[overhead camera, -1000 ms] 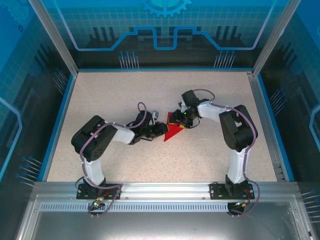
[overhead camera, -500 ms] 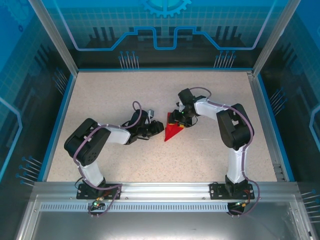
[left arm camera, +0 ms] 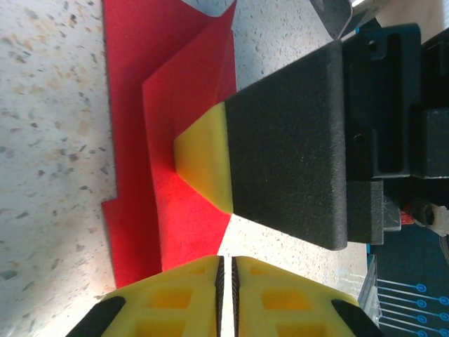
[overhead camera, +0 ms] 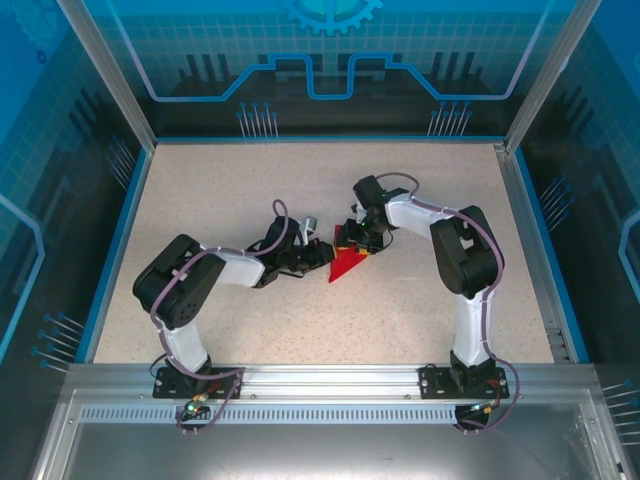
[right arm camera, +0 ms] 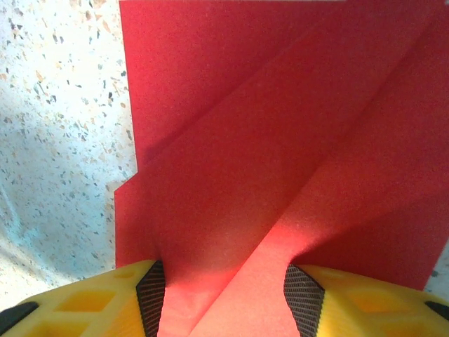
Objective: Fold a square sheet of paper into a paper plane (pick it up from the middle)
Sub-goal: Fourth fold the wing at the center of the table.
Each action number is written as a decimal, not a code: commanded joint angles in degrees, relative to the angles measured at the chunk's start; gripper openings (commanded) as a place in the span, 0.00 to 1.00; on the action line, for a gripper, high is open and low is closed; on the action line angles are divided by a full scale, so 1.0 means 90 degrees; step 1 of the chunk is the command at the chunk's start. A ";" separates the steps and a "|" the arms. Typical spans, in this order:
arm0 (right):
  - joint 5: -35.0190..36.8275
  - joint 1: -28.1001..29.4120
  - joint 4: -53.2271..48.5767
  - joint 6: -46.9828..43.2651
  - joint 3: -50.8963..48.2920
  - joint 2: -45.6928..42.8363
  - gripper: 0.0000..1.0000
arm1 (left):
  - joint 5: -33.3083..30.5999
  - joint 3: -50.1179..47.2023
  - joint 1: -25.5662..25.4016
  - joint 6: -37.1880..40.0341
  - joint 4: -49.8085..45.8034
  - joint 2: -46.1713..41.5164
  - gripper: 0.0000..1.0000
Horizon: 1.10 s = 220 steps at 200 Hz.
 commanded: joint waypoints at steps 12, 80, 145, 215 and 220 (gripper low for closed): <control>0.0702 0.0024 -0.0553 -0.0079 -0.0223 0.0613 0.55 | 0.0218 0.0240 -0.0050 0.0121 -0.0132 0.0232 0.12; 0.0773 0.0038 -0.0711 -0.0020 -0.0104 0.0737 0.56 | 0.0185 0.0325 -0.0088 0.0202 -0.0412 0.0434 0.10; 0.0977 0.0116 -0.0970 -0.0029 0.0068 0.0958 0.54 | 0.0154 0.0390 -0.0129 0.0268 -0.0566 0.0563 0.09; 0.1216 0.0180 -0.1163 0.0130 0.0185 0.1140 0.51 | -0.0132 0.0406 -0.0136 0.0335 -0.0829 0.0549 0.09; 0.1214 0.0180 -0.1164 0.0156 0.0190 0.1145 0.50 | -0.0147 0.0409 -0.0137 0.0337 -0.0837 0.0548 0.08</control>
